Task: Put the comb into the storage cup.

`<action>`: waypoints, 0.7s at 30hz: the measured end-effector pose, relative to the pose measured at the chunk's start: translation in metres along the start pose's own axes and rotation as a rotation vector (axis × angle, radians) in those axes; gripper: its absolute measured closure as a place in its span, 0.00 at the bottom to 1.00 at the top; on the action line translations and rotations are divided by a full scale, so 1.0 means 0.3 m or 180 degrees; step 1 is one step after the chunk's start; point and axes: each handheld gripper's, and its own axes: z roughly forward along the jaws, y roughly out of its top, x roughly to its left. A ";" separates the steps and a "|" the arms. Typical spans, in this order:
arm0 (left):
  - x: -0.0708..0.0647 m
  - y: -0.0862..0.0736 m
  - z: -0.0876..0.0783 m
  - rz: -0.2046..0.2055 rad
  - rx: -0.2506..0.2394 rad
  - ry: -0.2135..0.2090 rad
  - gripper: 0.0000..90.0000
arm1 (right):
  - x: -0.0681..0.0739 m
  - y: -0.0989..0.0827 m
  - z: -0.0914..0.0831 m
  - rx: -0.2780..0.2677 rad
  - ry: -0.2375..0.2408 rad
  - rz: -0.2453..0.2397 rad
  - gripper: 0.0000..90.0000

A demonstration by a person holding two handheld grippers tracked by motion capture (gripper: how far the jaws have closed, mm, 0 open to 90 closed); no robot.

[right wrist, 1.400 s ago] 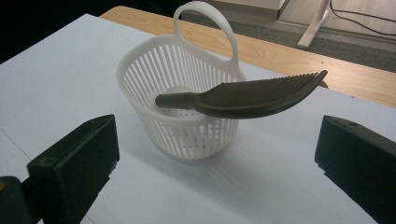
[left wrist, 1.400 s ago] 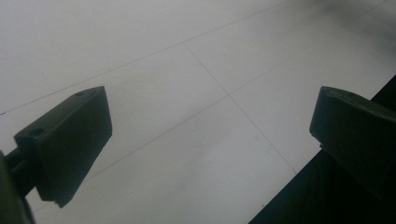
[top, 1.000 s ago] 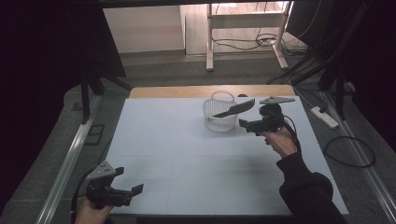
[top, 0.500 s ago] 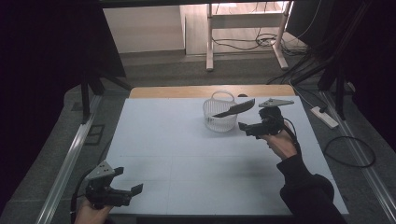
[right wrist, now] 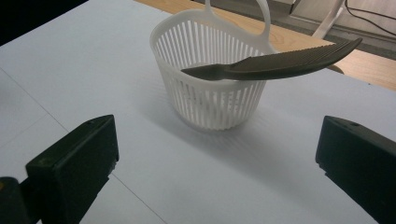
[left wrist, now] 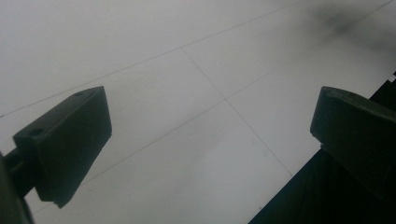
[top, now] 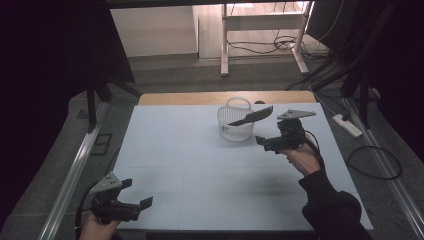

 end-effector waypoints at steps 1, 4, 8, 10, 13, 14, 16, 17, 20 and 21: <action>0.000 0.000 0.000 -0.0003 -0.0003 -0.0002 0.00 | 0.002 -0.002 -0.003 -0.0002 0.0005 -0.0010 0.00; 0.001 -0.001 -0.001 -0.0010 -0.0010 -0.0006 0.00 | 0.007 -0.007 -0.009 0.0007 -0.0002 -0.0036 0.00; 0.001 0.000 -0.001 -0.0010 -0.0012 -0.0009 0.00 | 0.014 -0.015 -0.019 0.0017 -0.0008 -0.0081 0.00; 0.002 -0.001 -0.002 -0.0013 -0.0015 -0.0010 0.00 | 0.016 -0.018 -0.026 0.0011 0.0008 -0.0081 0.00; 0.001 0.000 -0.001 -0.0010 -0.0016 -0.0010 0.00 | 0.021 -0.023 -0.036 0.0007 0.0018 -0.0080 0.00; 0.002 0.000 -0.002 -0.0009 -0.0015 -0.0010 0.00 | 0.023 -0.026 -0.040 0.0010 0.0025 -0.0081 0.00; 0.002 -0.001 -0.002 -0.0012 -0.0019 -0.0014 0.00 | 0.025 -0.029 -0.046 0.0015 0.0026 -0.0082 0.00; 0.002 -0.001 -0.002 -0.0012 -0.0019 -0.0014 0.00 | 0.026 -0.031 -0.049 0.0023 0.0029 -0.0082 0.00; 0.002 0.000 -0.001 -0.0006 -0.0017 -0.0013 0.00 | 0.028 -0.038 -0.055 0.0054 0.0062 -0.0063 0.01; 0.001 0.000 -0.001 -0.0005 -0.0017 -0.0013 0.00 | 0.029 -0.041 -0.056 0.0059 0.0070 -0.0059 0.01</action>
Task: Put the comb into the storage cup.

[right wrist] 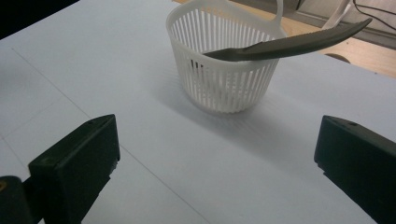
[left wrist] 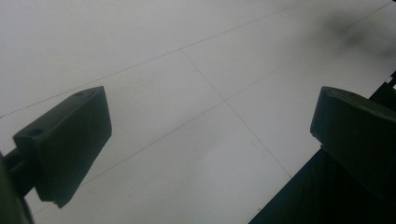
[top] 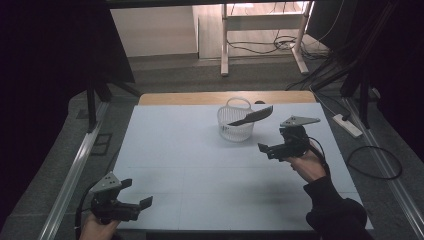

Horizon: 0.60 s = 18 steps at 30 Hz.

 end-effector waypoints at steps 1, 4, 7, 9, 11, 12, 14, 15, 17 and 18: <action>0.000 0.000 0.000 0.0000 0.0001 0.0000 0.00 | 0.001 -0.003 -0.001 0.0010 0.0011 0.0002 0.01; 0.001 0.000 0.000 -0.0005 -0.0003 -0.0001 0.00 | 0.004 -0.014 -0.003 0.0025 0.0014 -0.0007 0.01; 0.000 0.000 0.000 -0.0001 -0.0001 0.0000 0.00 | 0.006 -0.023 -0.008 0.0019 0.0004 -0.0016 0.01; 0.001 -0.001 -0.001 -0.0006 -0.0003 -0.0001 0.00 | 0.010 -0.029 -0.014 0.0016 -0.0002 -0.0004 0.01; 0.001 -0.001 -0.001 -0.0007 -0.0003 -0.0002 0.00 | 0.012 -0.035 -0.020 -0.0008 -0.0017 -0.0007 0.00; 0.001 0.000 0.000 -0.0006 -0.0002 -0.0001 0.00 | 0.014 -0.038 -0.023 -0.0003 -0.0020 0.0001 0.00; 0.000 0.000 0.000 0.0001 0.0001 0.0002 0.00 | 0.016 -0.045 -0.028 0.0004 -0.0034 0.0002 0.00; 0.000 0.000 0.000 0.0003 0.0001 0.0002 0.00 | 0.018 -0.048 -0.030 0.0004 -0.0036 -0.0005 0.00; 0.000 0.000 0.000 0.0003 0.0000 0.0004 0.00 | 0.021 -0.055 -0.032 0.0032 -0.0020 0.0002 0.00; 0.000 0.000 -0.001 0.0003 0.0000 0.0006 0.00 | 0.023 -0.058 -0.034 0.0039 -0.0020 -0.0007 0.00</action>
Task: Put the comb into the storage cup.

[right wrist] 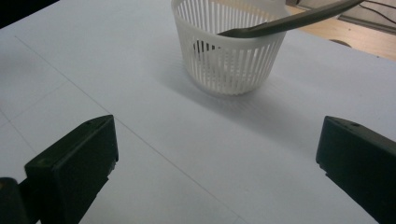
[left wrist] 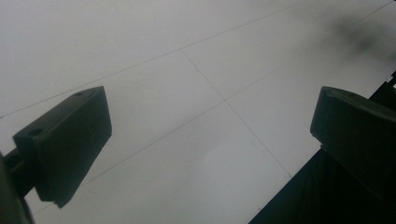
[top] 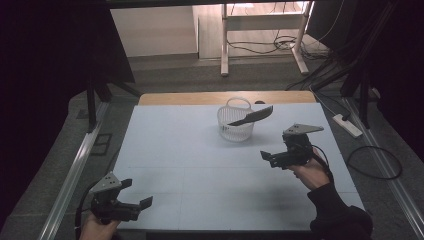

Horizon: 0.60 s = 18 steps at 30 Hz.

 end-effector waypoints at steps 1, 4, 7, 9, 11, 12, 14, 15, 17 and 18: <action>0.000 0.000 0.000 0.0001 -0.0002 0.0002 0.00 | 0.002 -0.003 -0.001 0.0004 0.0000 -0.0004 0.00; -0.001 0.000 0.000 0.0006 -0.0001 0.0002 0.00 | 0.009 -0.013 -0.005 0.0023 0.0013 0.0001 0.00; -0.001 0.000 -0.001 0.0006 -0.0003 0.0007 0.00 | 0.015 -0.023 -0.011 0.0041 0.0030 -0.0007 0.00; -0.001 0.000 -0.001 0.0006 -0.0003 0.0009 0.00 | 0.019 -0.029 -0.016 0.0056 0.0047 -0.0013 0.00; -0.002 0.000 0.000 0.0003 -0.0001 0.0006 0.00 | 0.022 -0.034 -0.023 0.0081 0.0063 -0.0020 0.00; -0.002 0.000 0.000 0.0003 -0.0001 0.0007 0.00 | 0.023 -0.037 -0.026 0.0077 0.0064 -0.0028 0.00; -0.002 0.000 -0.001 0.0004 -0.0001 0.0008 0.00 | 0.025 -0.041 -0.035 0.0079 0.0059 -0.0034 0.00; -0.002 0.000 -0.001 0.0002 -0.0001 0.0008 0.00 | 0.025 -0.044 -0.039 0.0077 0.0059 -0.0032 0.00; -0.002 0.000 0.000 0.0002 0.0000 0.0009 0.00 | 0.024 -0.049 -0.049 0.0072 0.0057 -0.0024 0.00; -0.002 0.000 0.000 0.0002 -0.0001 0.0009 0.00 | 0.023 -0.052 -0.055 0.0073 0.0062 -0.0010 0.00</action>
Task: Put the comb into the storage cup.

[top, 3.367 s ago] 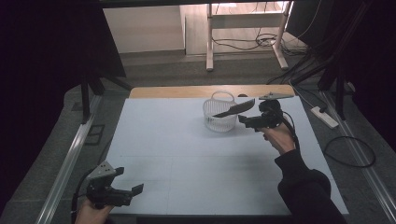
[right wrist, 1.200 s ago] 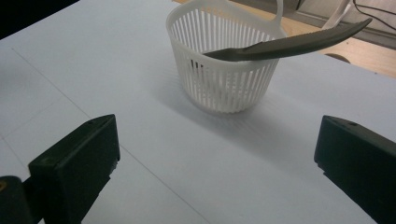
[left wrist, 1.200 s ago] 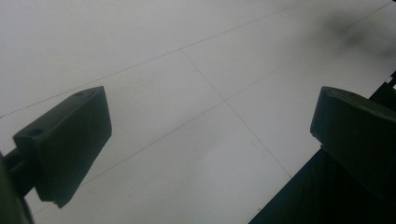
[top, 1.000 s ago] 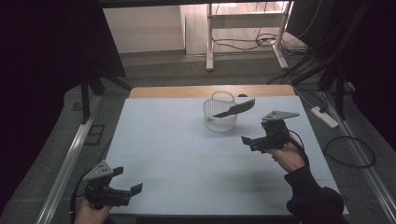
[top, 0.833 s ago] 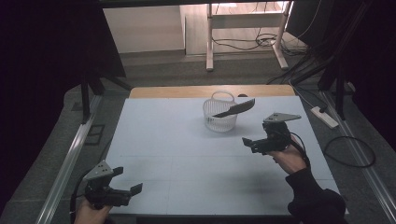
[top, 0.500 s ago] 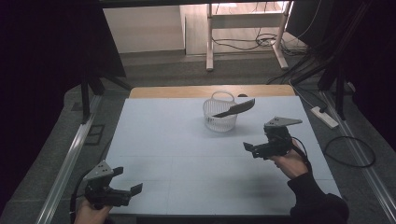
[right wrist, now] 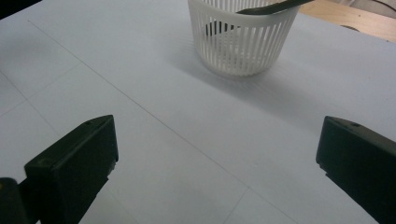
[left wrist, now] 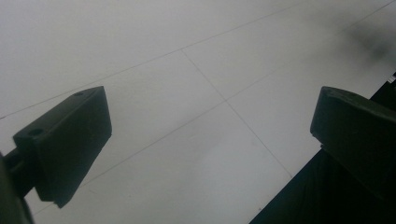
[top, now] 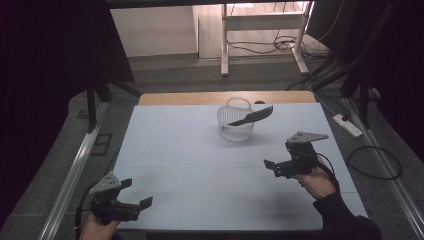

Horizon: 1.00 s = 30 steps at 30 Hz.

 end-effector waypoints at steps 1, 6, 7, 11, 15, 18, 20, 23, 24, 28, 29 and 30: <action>0.000 0.000 0.000 -0.0001 0.0000 0.0001 0.00 | -0.001 -0.002 -0.003 -0.0001 0.0004 0.0002 0.00; 0.000 0.000 0.000 0.0004 0.0001 0.0003 0.00 | -0.005 -0.019 -0.025 0.0013 0.0026 0.0063 0.00; 0.000 0.000 0.000 0.0002 0.0001 0.0004 0.00 | -0.005 -0.022 -0.028 0.0016 0.0022 0.0079 0.00; 0.000 0.000 0.000 0.0000 0.0000 0.0005 0.00 | -0.007 -0.037 -0.044 0.0009 0.0023 0.0100 0.00; 0.000 0.000 0.001 0.0001 0.0001 0.0005 0.00 | -0.009 -0.052 -0.060 0.0006 0.0005 0.0107 0.00; 0.000 0.000 0.001 0.0001 0.0001 0.0005 0.00 | -0.012 -0.063 -0.071 0.0006 -0.0011 0.0106 0.00; 0.000 0.000 0.001 0.0001 0.0002 0.0006 0.00 | -0.013 -0.070 -0.080 0.0010 -0.0018 0.0113 0.00; 0.000 0.000 0.001 0.0000 0.0002 0.0005 0.00 | -0.017 -0.078 -0.091 0.0001 -0.0012 0.0134 0.00; 0.000 0.000 0.001 0.0000 0.0002 0.0006 0.00 | -0.017 -0.081 -0.095 -0.0004 -0.0009 0.0140 0.00; 0.000 0.000 0.001 0.0000 0.0002 0.0006 0.00 | -0.018 -0.095 -0.110 -0.0003 -0.0015 0.0135 0.00; 0.000 0.000 0.001 -0.0001 0.0002 0.0007 0.00 | -0.017 -0.098 -0.114 -0.0005 -0.0022 0.0122 0.00; 0.000 0.000 0.001 -0.0002 0.0003 0.0007 0.00 | -0.017 -0.101 -0.117 -0.0010 -0.0033 0.0112 0.00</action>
